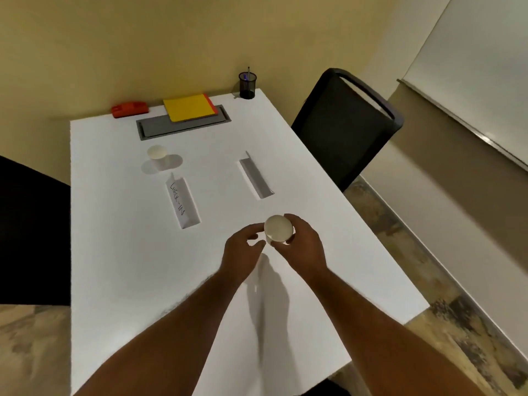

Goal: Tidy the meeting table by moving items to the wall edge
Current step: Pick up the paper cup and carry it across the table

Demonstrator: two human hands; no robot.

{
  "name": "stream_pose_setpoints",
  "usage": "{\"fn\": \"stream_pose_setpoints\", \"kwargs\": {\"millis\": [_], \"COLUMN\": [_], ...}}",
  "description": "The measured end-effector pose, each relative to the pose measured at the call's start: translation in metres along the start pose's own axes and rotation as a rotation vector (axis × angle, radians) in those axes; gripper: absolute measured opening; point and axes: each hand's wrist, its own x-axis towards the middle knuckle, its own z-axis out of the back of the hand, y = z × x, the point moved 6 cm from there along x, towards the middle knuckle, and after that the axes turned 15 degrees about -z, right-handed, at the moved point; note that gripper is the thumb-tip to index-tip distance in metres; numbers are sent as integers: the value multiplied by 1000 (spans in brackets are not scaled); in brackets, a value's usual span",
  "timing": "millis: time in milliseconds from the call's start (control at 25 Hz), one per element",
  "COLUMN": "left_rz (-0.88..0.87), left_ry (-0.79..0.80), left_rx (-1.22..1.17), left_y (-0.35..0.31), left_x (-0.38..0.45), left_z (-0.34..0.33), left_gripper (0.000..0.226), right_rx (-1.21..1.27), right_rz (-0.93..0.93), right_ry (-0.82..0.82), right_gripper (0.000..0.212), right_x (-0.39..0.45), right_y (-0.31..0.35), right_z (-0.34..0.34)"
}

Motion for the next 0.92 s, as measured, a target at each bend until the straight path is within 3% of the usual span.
{"fn": "stream_pose_setpoints", "kwargs": {"millis": [320, 640, 920], "left_rz": [316, 422, 417], "left_ry": [-183, -184, -157], "left_rx": [-16, -10, 36], "left_y": [42, 50, 56], "left_x": [58, 88, 84], "left_z": [-82, -106, -105], "left_gripper": [44, 50, 57], "right_rx": [-143, -232, -381], "right_rz": [92, 102, 112], "right_ry": [196, 273, 265], "right_gripper": [59, 55, 89], "right_x": [126, 178, 185], "right_y": [-43, -49, -58], "right_z": [-13, -35, -37]}}
